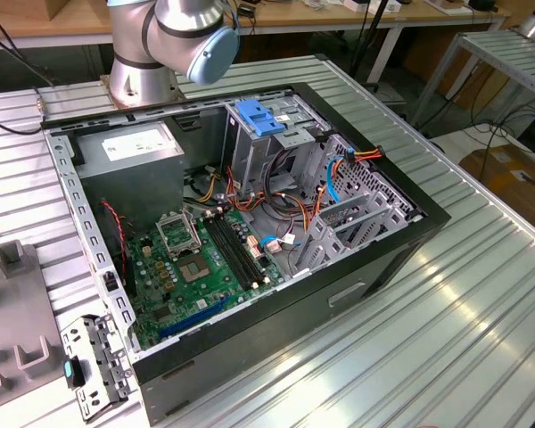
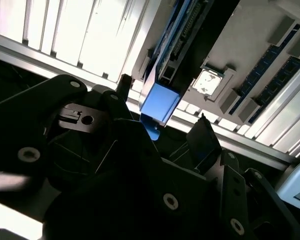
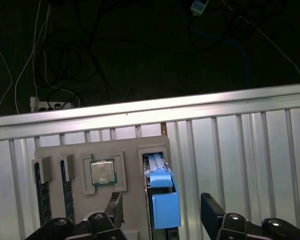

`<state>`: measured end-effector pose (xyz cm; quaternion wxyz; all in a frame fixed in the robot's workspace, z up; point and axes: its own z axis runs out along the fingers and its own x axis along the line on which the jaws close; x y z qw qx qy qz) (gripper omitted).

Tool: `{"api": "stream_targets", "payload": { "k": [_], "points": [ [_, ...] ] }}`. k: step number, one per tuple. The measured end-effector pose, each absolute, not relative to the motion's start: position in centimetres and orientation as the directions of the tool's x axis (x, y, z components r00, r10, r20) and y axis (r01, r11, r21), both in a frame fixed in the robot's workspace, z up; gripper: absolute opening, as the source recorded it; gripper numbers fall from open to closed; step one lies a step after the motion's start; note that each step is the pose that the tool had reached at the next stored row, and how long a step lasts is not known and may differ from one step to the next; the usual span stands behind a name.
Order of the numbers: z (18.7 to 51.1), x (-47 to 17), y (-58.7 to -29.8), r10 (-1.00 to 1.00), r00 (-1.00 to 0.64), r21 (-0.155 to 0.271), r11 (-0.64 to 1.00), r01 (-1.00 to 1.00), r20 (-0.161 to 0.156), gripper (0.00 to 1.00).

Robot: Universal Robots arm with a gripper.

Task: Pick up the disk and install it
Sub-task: 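Pick up the disk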

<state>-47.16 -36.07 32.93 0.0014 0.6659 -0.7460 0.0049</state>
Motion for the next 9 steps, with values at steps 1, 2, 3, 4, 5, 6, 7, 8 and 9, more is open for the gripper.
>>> {"api": "stream_targets", "payload": {
  "k": [1,2,3,4,5,6,7,8,9],
  "points": [
    [32.92,-47.16,-36.07,-0.994,-0.113,-0.006,0.113,-0.994,0.009,0.72],
    [32.92,-47.16,-36.07,-0.994,-0.113,-0.006,0.113,-0.994,0.008,0.72],
    [32.91,-47.16,-36.07,-0.994,-0.113,-0.006,0.113,-0.994,0.008,0.72],
    [32.91,-47.17,-36.07,-0.994,-0.111,-0.006,0.111,-0.994,0.008,0.72],
    [32.92,-47.17,-36.07,-0.994,-0.108,-0.006,0.108,-0.994,0.008,0.72],
    [32.92,-47.17,-36.07,-0.994,-0.108,-0.006,0.108,-0.994,0.008,0.72],
    [32.92,-47.17,-36.07,-0.994,-0.108,-0.006,0.108,-0.994,0.008,0.72],
    [32.92,-47.17,-36.07,-0.994,-0.108,-0.006,0.108,-0.994,0.008,0.72],
    [32.91,-47.17,-36.07,-0.994,-0.108,-0.006,0.108,-0.994,0.008,0.72]
  ]
}}
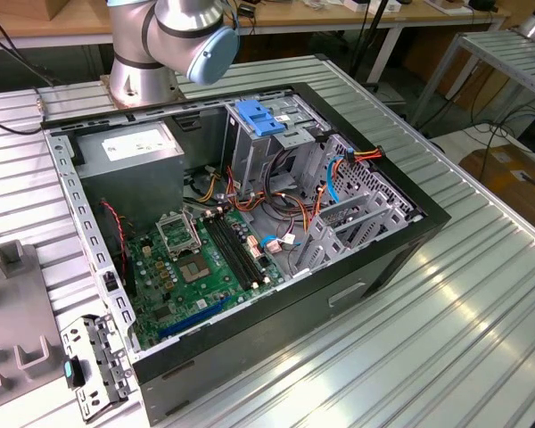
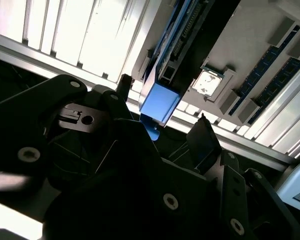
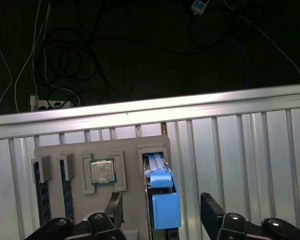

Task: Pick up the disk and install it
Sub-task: 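Pick up the disk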

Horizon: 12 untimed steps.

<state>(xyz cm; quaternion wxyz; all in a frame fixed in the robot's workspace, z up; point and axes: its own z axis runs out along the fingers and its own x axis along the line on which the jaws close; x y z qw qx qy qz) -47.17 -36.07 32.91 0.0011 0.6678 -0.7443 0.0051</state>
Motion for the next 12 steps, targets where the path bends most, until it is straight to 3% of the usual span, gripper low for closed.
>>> {"api": "stream_targets", "payload": {
  "k": [12],
  "points": [
    [31.4,-47.4,-36.0,-0.994,-0.105,-0.006,0.105,-0.994,0.008,0.72]
  ]
}}
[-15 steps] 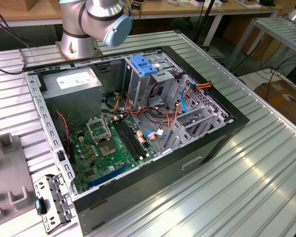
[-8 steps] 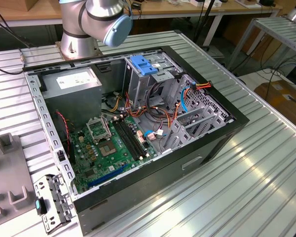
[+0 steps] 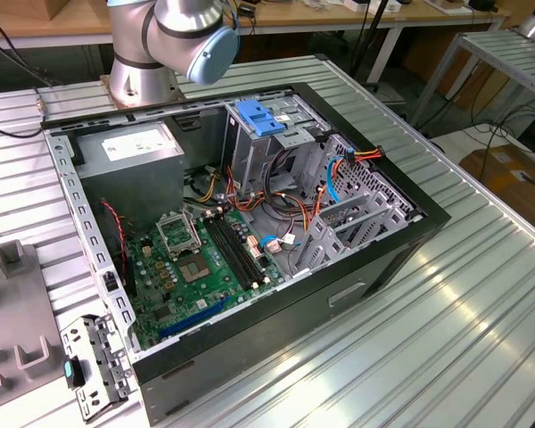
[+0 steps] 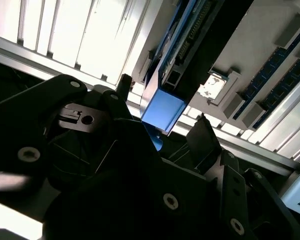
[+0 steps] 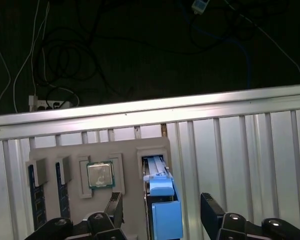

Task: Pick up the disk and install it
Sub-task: 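Pick up the disk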

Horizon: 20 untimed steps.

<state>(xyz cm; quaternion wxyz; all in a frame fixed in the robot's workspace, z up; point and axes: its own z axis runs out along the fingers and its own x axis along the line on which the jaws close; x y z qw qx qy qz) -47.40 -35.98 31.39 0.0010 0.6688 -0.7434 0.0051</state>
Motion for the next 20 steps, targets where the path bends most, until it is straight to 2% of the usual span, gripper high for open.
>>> {"api": "stream_targets", "payload": {
  "k": [6,7,20],
  "points": [
    [30.97,-47.44,-35.92,-0.995,-0.102,-0.006,0.102,-0.995,0.009,0.71],
    [30.95,-47.44,-35.91,-0.995,-0.099,-0.006,0.099,-0.995,0.009,0.64],
    [30.52,-47.35,-35.70,-0.999,-0.053,-0.007,0.053,-0.999,0.013,0.64]
  ]
}}
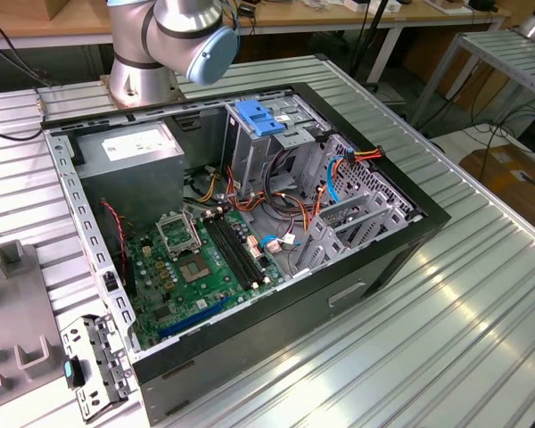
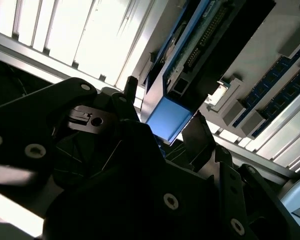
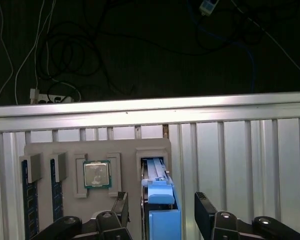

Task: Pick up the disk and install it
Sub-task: 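Pick up the disk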

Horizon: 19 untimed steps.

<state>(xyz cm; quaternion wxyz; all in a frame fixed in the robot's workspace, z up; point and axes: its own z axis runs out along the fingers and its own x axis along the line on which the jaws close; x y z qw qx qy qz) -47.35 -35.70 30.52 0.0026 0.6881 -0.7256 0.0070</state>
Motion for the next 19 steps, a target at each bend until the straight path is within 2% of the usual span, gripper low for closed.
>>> {"api": "stream_targets", "payload": {
  "k": [17,18,19],
  "points": [
    [30.32,-46.70,-35.67,-0.998,-0.053,-0.007,0.053,-0.999,0.014,0.64],
    [30.28,-46.71,-35.67,-0.998,-0.053,-0.007,0.053,-0.999,0.014,0.62],
    [30.24,-46.74,-35.68,-0.998,-0.053,-0.007,0.053,-0.999,0.014,0.55]
  ]
}}
